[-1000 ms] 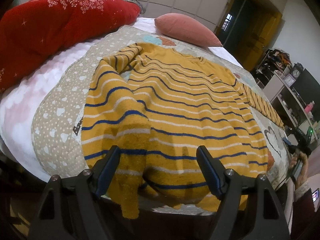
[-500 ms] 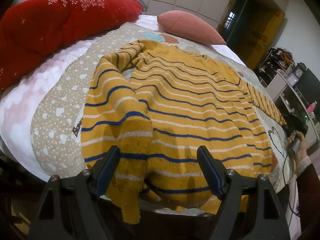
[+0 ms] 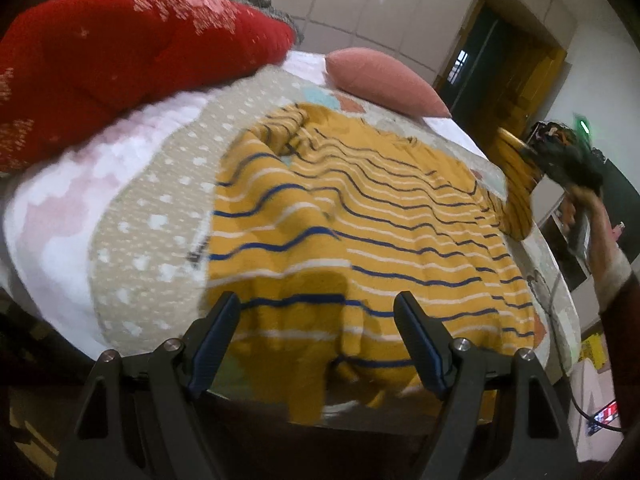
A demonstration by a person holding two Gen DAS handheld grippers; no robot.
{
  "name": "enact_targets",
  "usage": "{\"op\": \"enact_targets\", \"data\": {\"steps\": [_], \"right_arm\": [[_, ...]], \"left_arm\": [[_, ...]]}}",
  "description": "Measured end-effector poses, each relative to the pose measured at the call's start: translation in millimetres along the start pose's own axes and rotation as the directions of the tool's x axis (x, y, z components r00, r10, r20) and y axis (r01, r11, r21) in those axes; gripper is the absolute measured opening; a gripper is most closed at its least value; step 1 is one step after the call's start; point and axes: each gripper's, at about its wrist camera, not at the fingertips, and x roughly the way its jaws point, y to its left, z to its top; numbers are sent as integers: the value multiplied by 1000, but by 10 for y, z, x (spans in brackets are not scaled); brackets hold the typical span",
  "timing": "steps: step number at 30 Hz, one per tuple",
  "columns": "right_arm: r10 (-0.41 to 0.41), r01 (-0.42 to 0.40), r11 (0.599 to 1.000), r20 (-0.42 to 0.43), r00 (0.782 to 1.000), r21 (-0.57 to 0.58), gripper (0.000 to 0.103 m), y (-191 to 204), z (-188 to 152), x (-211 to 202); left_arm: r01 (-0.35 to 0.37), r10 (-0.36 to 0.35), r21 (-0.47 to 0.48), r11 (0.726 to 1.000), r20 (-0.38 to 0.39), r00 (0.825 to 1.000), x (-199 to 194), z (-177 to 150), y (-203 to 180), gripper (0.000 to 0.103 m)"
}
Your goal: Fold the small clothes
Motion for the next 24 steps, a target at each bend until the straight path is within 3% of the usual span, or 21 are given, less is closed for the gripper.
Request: {"op": "enact_targets", "data": {"steps": [4, 8, 13, 22, 24], "right_arm": [[147, -157, 984, -116, 982, -83, 11, 987, -153, 598], [173, -214, 965, -244, 954, -150, 11, 1721, -532, 1173], [113, -189, 958, -324, 939, -215, 11, 2146, -874, 1639], [122, -199, 953, -313, 942, -229, 11, 2428, -913, 1710], [124, -207, 947, -314, 941, -246, 17, 2533, -919, 1713]], "left_arm": [[-20, 21, -49, 999, 24, 999, -117, -59, 275, 78], [-31, 33, -132, 991, 18, 999, -165, -154, 615, 78], [-52, 56, -197, 979, 17, 998, -200, -282, 925, 78], [-45, 48, -223, 974, 8, 999, -175, -345, 1021, 78], [-46, 49, -215, 975, 8, 999, -169, -338, 990, 78]]}}
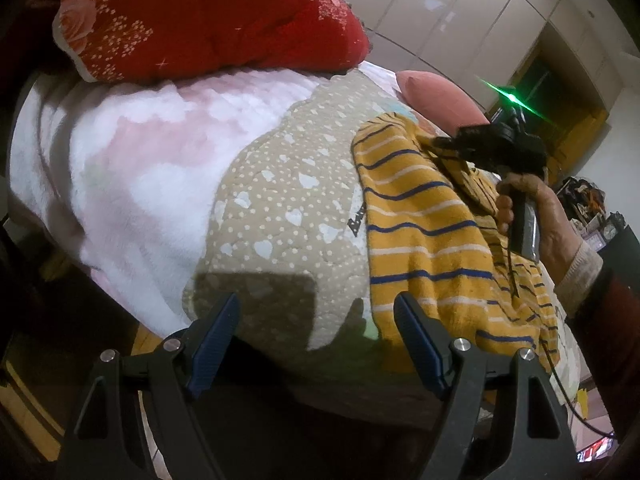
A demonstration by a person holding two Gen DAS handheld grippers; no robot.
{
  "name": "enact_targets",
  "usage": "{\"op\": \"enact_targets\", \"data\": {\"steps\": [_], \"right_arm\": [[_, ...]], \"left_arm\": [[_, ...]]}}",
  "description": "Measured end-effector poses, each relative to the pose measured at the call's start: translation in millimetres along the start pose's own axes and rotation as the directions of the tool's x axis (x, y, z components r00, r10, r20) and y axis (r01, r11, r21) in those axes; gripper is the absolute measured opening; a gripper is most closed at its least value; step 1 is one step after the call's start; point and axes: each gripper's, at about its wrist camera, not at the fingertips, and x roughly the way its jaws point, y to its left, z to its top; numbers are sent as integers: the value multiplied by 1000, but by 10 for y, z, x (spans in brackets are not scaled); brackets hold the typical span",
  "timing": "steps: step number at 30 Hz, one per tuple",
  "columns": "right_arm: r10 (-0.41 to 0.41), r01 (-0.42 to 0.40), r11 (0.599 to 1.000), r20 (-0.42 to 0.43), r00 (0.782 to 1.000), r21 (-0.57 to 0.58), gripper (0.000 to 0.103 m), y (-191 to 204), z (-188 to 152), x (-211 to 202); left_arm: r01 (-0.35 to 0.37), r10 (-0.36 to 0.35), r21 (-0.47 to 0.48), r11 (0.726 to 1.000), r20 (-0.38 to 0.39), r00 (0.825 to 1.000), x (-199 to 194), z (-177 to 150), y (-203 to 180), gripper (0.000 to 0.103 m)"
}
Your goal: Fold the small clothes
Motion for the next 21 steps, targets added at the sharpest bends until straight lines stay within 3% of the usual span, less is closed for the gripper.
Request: {"op": "enact_targets", "data": {"steps": [1, 3, 4, 6, 10, 12, 14, 16, 18, 20, 21], "right_arm": [[0, -1, 1000, -7, 1000, -20, 25, 72, -4, 15], [38, -38, 996, -7, 999, -76, 75, 239, -43, 14], [52, -52, 992, -4, 999, -113, 79, 330, -71, -4], [103, -107, 970, -32, 994, -218, 81, 554, -158, -52], [220, -247, 917, -117, 968, -313, 81, 662, -340, -239], [259, -287, 906, -130, 957, -311, 81, 559, -433, -406], [268, -287, 920, -106, 958, -269, 81, 331, -502, -601], [231, -236, 953, -49, 972, -192, 81, -27, -556, -800], [122, -120, 986, 12, 992, -116, 81, -395, -602, -953], [-89, 91, 995, 66, 994, -30, 81, -793, -659, -1097], [-208, 205, 978, 80, 975, 37, 81, -1017, -688, -1163]], "left_arm": [[-1, 1, 4, 1000, -1, 1000, 4, 6, -17, 78], [-3, 3, 11, 1000, -1, 1000, -2, 4, -42, 78], [-6, 6, 11, 1000, 0, 1000, -3, 6, -45, 78], [-10, 10, 8, 1000, 1, 1000, -8, 10, -43, 78], [-12, 12, 2, 1000, 9, 1000, -34, 17, -33, 78], [-14, 14, 3, 1000, 10, 1000, -37, 19, -36, 78], [-12, 12, 6, 1000, 7, 1000, -26, 25, -50, 78], [-9, 9, 16, 1000, 10, 1000, -21, 36, -82, 78], [-3, 3, 33, 999, 10, 1000, -9, 49, -148, 78], [3, -3, 46, 999, 7, 1000, 5, 58, -207, 78], [5, -5, 57, 998, 5, 1000, 17, 58, -250, 78]]}}
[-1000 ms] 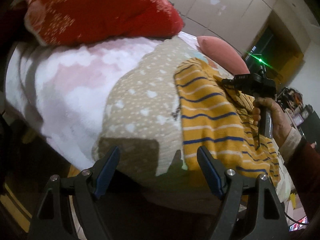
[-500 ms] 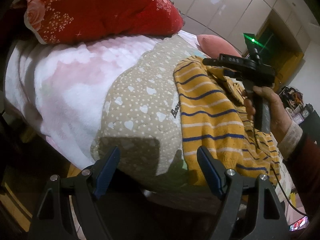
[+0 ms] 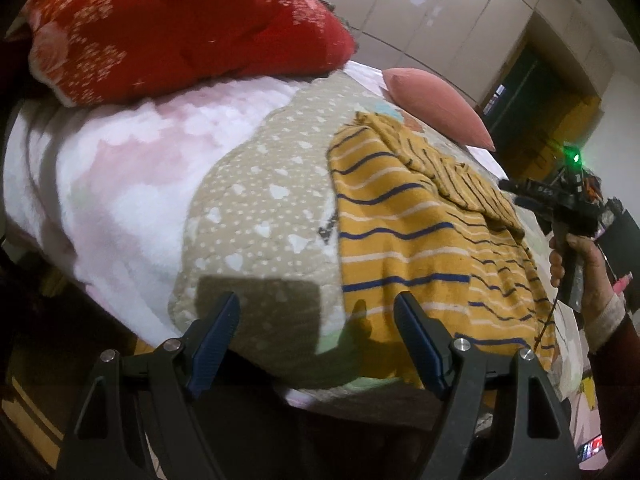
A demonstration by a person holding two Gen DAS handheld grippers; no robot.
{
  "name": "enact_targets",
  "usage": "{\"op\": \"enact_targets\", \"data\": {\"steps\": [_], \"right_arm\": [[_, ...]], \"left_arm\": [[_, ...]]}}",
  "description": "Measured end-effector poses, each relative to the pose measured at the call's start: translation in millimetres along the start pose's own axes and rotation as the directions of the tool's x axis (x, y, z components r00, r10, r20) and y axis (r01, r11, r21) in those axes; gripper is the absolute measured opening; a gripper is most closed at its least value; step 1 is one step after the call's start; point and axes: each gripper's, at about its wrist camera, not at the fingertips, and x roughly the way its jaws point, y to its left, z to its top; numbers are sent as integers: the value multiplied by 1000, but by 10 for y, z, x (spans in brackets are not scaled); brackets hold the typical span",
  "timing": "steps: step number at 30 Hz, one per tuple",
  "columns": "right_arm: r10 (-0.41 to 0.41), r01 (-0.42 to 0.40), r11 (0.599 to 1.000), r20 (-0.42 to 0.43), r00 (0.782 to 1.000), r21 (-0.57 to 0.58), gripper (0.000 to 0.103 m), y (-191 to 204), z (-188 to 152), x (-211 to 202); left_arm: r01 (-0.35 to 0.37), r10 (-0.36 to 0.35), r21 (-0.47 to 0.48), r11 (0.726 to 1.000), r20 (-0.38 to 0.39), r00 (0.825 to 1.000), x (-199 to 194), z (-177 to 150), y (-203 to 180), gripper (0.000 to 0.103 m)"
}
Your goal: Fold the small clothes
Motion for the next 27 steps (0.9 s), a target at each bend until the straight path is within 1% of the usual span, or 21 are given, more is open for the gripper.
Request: {"op": "enact_targets", "data": {"steps": [1, 2, 3, 5, 6, 8, 10, 11, 12, 13, 14, 15, 18, 20, 22, 23, 24, 25, 26, 27], "right_arm": [[-51, 51, 997, 9, 999, 50, 81, -168, -14, -11], [-80, 78, 991, 16, 997, 112, 81, -353, -30, -14], [-94, 88, 976, 20, 995, 199, 81, -589, -69, 2], [-106, 99, 956, 11, 994, 276, 81, -801, -97, 69], [-110, 107, 948, -7, 994, 301, 81, -883, -107, 151], [-103, 111, 942, -42, 994, 317, 81, -945, -110, 302], [-40, 57, 946, -61, 997, 318, 77, -952, -108, 452], [-40, 56, 953, -61, 997, 299, 56, -937, -91, 478], [-61, 74, 959, -58, 996, 273, 22, -898, -81, 464], [-43, 57, 963, -57, 997, 263, 12, -915, -79, 436], [-22, 34, 961, -46, 999, 273, 10, -968, -105, 391], [-32, 38, 959, -27, 999, 281, 8, -1030, -127, 292], [-82, 81, 942, -12, 997, 326, 8, -1273, -229, 116], [-99, 101, 911, -27, 995, 401, 8, -1502, -391, 49], [-81, 98, 891, -57, 995, 443, 9, -1640, -524, 70], [-72, 92, 883, -62, 995, 461, 11, -1670, -590, 58], [-59, 75, 877, -48, 997, 475, 20, -1690, -624, 22], [-33, 36, 862, -15, 999, 506, 25, -1724, -705, -68], [-16, 9, 850, 8, 1000, 527, 42, -1743, -767, -134], [2, -25, 832, 42, 999, 555, 54, -1765, -855, -224]], "left_arm": [[1, -1, 7, 1000, -2, 1000, 10, 3, -33, 78], [3, -2, 16, 1000, -6, 1000, 28, 1, -79, 78], [3, -2, 21, 1000, -11, 1000, 42, 1, -105, 78], [1, 0, 31, 1000, -22, 1000, 77, 3, -159, 78], [-2, 3, 37, 999, -29, 1000, 93, 1, -189, 78], [-7, 8, 47, 999, -36, 999, 105, 3, -236, 78], [-18, 20, 54, 998, -38, 999, 101, 12, -268, 78], [-21, 23, 56, 998, -39, 999, 96, 14, -273, 78], [-27, 30, 57, 998, -42, 999, 97, 25, -279, 78], [-32, 34, 57, 998, -44, 998, 105, 38, -280, 78], [-37, 39, 57, 998, -46, 998, 111, 52, -281, 78], [-39, 41, 54, 998, -48, 998, 118, 70, -287, 78], [-29, 31, 51, 998, -51, 998, 140, 103, -333, 78], [-13, 16, 63, 998, -56, 998, 162, 108, -407, 78], [0, 5, 84, 997, -63, 998, 178, 94, -495, 78], [4, 2, 91, 996, -66, 998, 187, 92, -524, 78], [12, -4, 102, 995, -70, 998, 192, 82, -570, 78], [17, -10, 109, 994, -72, 997, 188, 74, -606, 78], [24, -16, 117, 993, -69, 997, 183, 69, -633, 78], [30, -22, 127, 991, -63, 998, 171, 60, -660, 78]]}}
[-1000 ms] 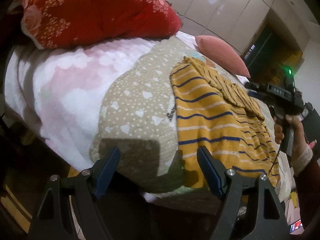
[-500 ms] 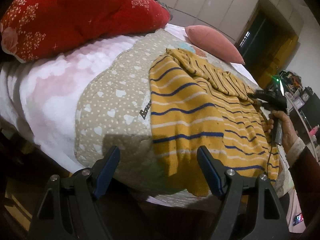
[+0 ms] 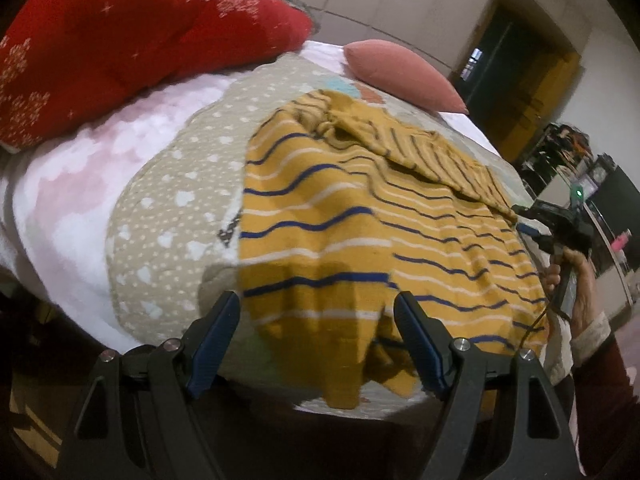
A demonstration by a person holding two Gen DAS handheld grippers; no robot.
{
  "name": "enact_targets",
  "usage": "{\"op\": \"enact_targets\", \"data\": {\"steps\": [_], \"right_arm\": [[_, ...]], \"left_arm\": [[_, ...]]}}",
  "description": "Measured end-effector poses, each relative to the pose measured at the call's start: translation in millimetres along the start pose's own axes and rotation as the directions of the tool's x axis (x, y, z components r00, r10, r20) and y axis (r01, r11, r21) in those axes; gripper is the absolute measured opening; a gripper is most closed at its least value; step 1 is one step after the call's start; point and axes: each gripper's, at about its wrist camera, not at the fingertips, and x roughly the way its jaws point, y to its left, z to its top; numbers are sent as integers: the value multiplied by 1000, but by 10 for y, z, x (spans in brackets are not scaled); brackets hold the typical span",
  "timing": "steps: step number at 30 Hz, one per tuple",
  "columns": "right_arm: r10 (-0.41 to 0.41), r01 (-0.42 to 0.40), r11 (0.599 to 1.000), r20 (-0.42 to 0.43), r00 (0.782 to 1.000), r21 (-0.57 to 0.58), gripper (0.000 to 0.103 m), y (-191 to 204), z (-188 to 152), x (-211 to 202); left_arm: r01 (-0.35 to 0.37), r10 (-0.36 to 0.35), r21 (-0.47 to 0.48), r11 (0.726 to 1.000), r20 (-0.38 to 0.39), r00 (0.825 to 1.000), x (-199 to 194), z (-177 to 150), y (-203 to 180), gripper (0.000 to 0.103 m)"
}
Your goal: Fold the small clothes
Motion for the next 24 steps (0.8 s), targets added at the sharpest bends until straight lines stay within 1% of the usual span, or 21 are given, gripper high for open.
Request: {"op": "enact_targets", "data": {"steps": [2, 4, 5, 8, 10, 12, 14, 16, 19, 24], "right_arm": [[65, -67, 996, 52, 997, 53, 56, -111, -156, -199], [109, -116, 991, 97, 989, 71, 58, -186, -332, -381], [117, -125, 989, 110, 987, 74, 60, -201, -405, -440], [137, -147, 987, 139, 981, 64, 61, -221, -632, -585], [133, -140, 989, 150, 980, 40, 63, -190, -751, -649], [124, -128, 992, 153, 980, 15, 71, -165, -848, -674], [111, -111, 994, 145, 983, -10, 74, -160, -926, -653], [88, -83, 996, 142, 986, -43, 74, -136, -983, -596], [62, -46, 994, 161, 985, -103, 75, -78, -1051, -580], [61, -39, 992, 183, 981, -120, 77, -96, -1105, -542]], "left_arm": [[4, -4, 14, 1000, 7, 1000, 1, -9, -31, 79], [10, -10, 14, 1000, -6, 1000, 53, -11, -42, 81], [11, -11, 10, 1000, -18, 1000, 86, -7, -50, 81], [11, -10, 11, 1000, -48, 999, 156, 8, -126, 81], [13, -12, 31, 999, -43, 999, 148, 13, -241, 81], [16, -14, 59, 998, -34, 999, 139, 12, -379, 81], [21, -19, 82, 996, -36, 999, 152, 8, -494, 81], [17, -13, 105, 994, -41, 999, 174, 0, -589, 81], [4, 2, 119, 993, -45, 999, 206, -5, -660, 81], [-15, 18, 92, 996, -34, 999, 198, 19, -573, 81]]}}
